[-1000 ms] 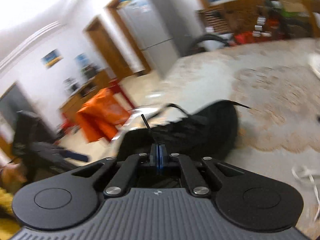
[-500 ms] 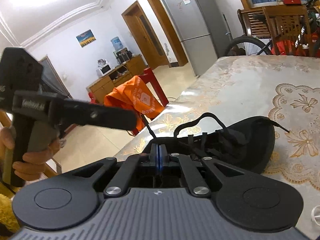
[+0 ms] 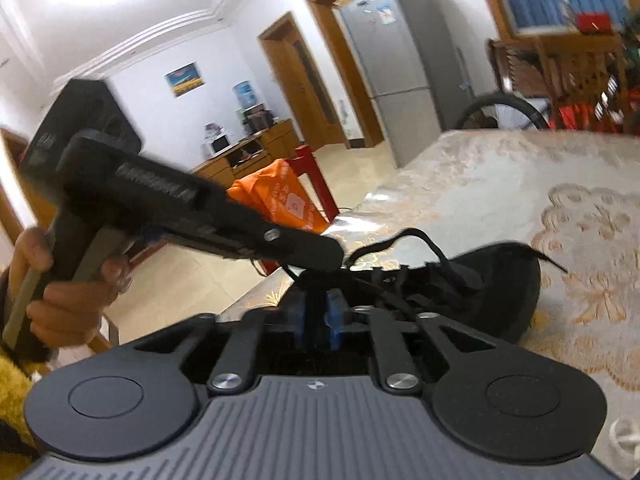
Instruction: Lace up shoes with both hands
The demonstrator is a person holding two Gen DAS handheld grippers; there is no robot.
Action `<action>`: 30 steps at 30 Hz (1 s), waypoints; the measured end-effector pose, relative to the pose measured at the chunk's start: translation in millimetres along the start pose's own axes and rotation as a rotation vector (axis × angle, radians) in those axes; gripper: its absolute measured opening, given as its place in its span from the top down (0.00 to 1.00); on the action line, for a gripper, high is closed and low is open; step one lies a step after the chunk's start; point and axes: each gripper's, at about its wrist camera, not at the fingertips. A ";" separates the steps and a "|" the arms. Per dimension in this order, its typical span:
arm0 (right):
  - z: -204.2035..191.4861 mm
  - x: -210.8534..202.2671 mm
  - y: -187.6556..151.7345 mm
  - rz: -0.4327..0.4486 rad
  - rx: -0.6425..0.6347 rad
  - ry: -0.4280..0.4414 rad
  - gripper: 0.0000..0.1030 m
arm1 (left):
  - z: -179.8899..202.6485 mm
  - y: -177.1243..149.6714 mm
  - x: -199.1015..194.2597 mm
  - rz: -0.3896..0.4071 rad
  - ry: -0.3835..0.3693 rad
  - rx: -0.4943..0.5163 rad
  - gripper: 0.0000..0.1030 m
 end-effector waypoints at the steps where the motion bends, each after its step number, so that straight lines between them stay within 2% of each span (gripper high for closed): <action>1: -5.8 -0.2 -0.9 0.006 -0.042 -0.023 0.61 | -1.5 0.8 -0.4 0.002 0.001 -0.009 0.95; 4: -22.1 1.2 -2.9 0.011 -0.174 -0.088 0.58 | -4.3 1.2 -1.2 0.002 -0.002 -0.027 0.95; 7: -26.3 5.8 -1.1 0.000 -0.221 -0.106 0.59 | -3.8 1.0 -2.6 0.008 0.000 -0.031 0.95; 9: -24.3 8.1 2.6 -0.002 -0.202 -0.095 0.72 | -2.7 0.6 -3.4 0.011 0.007 -0.030 0.95; 10: -23.2 8.9 4.3 0.000 -0.191 -0.091 0.75 | -2.1 0.2 -3.9 0.012 0.006 -0.029 0.95; 12: -20.7 9.8 6.7 0.006 -0.168 -0.084 0.98 | -1.8 -0.8 -4.5 0.015 0.006 -0.031 0.95; 14: -18.2 10.4 7.9 0.011 -0.146 -0.078 0.98 | -0.6 -2.0 -8.1 0.027 0.024 -0.026 0.95; 18: -13.4 9.9 4.7 0.016 -0.103 -0.075 0.98 | 4.0 -6.1 -23.0 0.064 0.103 0.002 0.93; 20: -11.3 11.6 4.7 0.002 -0.089 -0.072 0.96 | 4.4 -10.4 -29.9 0.069 0.152 0.020 0.83; 21: -11.5 13.1 4.2 -0.015 -0.086 -0.072 0.89 | 4.5 -12.6 -33.2 0.072 0.177 0.028 0.81; 22: -12.5 13.3 3.3 -0.024 -0.087 -0.072 0.86 | 3.0 -15.4 -35.7 0.073 0.194 0.022 0.78; 24: -17.6 6.1 -1.4 0.008 -0.101 -0.088 0.65 | -1.9 -20.1 -38.0 0.076 0.206 0.000 0.73; 25: -19.3 2.4 -3.8 0.024 -0.104 -0.102 0.60 | -4.6 -22.2 -38.4 0.075 0.210 -0.012 0.68; 27: -19.2 -3.0 -7.9 0.038 -0.097 -0.132 0.58 | -9.0 -26.2 -37.7 0.069 0.224 -0.033 0.59; 30: -14.9 -3.9 -7.8 0.008 -0.051 -0.134 0.61 | -13.2 -31.6 -36.4 0.055 0.235 -0.044 0.56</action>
Point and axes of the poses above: each gripper's, at about its wrist camera, not at the fingertips, and x roughly the way its jaws point, z to its right, y to its top, and after that the axes turned 14 degrees about -z, right-handed
